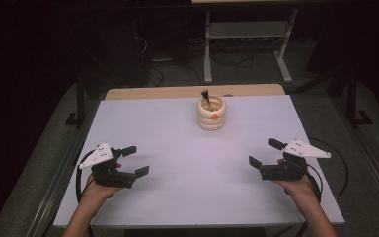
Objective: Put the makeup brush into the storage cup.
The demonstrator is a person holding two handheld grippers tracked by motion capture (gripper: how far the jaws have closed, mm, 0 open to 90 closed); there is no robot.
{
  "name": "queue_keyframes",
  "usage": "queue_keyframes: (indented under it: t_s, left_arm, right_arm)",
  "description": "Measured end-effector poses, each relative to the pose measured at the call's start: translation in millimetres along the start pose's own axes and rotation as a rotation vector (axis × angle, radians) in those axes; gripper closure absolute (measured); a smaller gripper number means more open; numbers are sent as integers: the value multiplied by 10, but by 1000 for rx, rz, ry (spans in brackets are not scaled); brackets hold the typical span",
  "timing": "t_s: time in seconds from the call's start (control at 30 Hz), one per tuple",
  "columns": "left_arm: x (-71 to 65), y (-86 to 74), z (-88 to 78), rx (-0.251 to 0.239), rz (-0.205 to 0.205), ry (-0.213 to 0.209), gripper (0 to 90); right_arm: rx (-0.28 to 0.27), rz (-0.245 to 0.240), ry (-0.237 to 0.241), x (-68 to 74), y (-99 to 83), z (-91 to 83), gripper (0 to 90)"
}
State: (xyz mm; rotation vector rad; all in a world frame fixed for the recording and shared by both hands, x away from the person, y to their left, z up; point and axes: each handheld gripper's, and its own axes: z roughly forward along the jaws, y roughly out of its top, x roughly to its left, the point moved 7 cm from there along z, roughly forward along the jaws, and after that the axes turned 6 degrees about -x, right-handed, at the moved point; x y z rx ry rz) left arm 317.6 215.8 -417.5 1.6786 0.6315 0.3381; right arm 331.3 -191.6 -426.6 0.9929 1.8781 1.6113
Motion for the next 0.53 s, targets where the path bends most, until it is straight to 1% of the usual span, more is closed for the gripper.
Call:
queue_keyframes:
  t_s: [0.23, 0.4, 0.53]
  left_arm:
    - [10, -12, 0, 5, 2, 1, 107]
    - [13, -23, 3, 11, 0, 3, 107]
    - [15, -29, 0, 23, 9, 8, 107]
  right_arm:
    - [55, -18, 1, -13, -102, 20, 13]
    - [53, -23, -2, -19, -95, 15, 13]
    - [52, -21, -2, -14, -89, 9, 13]
